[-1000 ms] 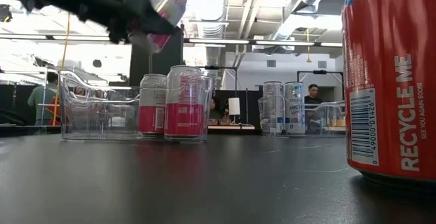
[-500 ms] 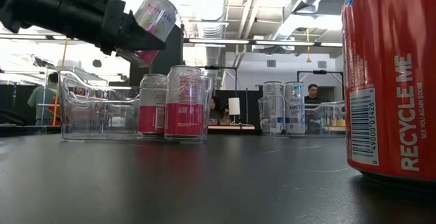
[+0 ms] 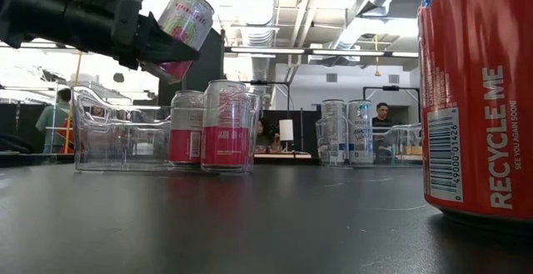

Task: Sort soda cans
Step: Put the pink-white soda can into the bottom transparent bin

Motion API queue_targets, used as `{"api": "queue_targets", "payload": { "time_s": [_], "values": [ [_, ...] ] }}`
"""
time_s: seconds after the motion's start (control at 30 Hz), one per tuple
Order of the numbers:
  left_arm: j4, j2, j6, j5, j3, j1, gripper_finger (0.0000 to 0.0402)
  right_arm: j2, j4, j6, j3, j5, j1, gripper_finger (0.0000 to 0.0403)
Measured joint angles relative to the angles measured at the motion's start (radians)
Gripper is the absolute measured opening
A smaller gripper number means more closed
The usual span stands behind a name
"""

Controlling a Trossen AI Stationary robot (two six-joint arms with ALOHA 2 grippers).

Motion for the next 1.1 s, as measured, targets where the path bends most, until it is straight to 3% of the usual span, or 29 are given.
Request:
{"api": "queue_targets", "payload": {
  "time_s": [0.23, 1.1],
  "values": [
    [-0.015, 0.0, -0.01, 0.022, -0.002, 0.0, 0.0277, 0.057, 0.017, 0.029, 0.002, -0.003, 0.002, 0.0002],
    [-0.005, 0.018, -0.066, 0.033, -0.003, 0.025, 0.0277, 0.059, 0.05, 0.077, -0.047, -0.024, 0.008, 0.0]
  ]
}}
